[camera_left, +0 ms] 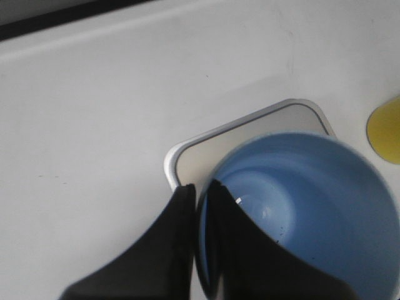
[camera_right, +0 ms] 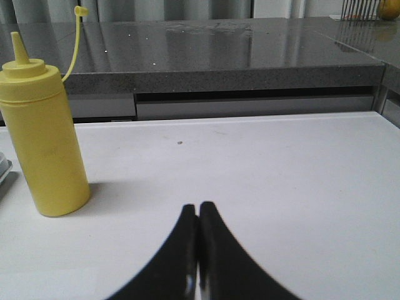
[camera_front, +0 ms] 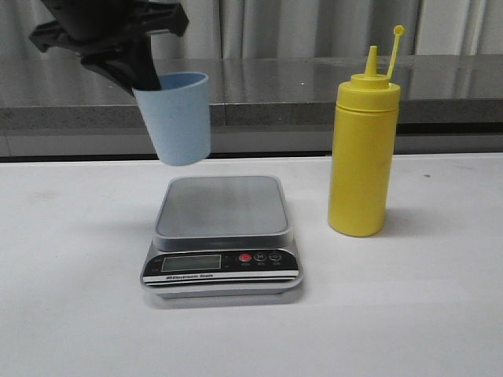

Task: Pour seasoning into cup on scale with both arms
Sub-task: 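Lift the blue cup with the left gripper and carry it over the scale, then lower the cup onto the scale and open the left gripper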

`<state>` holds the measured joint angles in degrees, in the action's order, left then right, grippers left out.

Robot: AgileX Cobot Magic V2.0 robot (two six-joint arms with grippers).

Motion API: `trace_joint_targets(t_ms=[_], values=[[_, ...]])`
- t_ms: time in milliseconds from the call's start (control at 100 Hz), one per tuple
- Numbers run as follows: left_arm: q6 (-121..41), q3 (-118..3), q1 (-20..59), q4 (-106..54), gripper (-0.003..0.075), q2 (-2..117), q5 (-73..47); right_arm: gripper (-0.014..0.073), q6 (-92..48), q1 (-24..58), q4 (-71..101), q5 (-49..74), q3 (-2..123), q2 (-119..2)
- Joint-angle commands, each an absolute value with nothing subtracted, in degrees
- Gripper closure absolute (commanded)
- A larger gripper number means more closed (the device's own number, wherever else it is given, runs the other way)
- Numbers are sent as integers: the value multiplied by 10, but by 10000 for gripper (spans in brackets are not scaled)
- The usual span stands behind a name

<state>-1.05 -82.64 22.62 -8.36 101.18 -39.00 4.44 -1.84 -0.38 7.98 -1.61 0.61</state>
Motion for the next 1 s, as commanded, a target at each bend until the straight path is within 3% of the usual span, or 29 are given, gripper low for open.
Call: trace_joint_targets(t_ms=[0, 990], values=[[-8, -856, 244, -91, 740, 1002, -358, 659, 43, -21, -7, 35, -4, 18], [-8, -881, 277, -91, 725, 1076, -378, 659, 43, -21, -7, 35, -4, 18]])
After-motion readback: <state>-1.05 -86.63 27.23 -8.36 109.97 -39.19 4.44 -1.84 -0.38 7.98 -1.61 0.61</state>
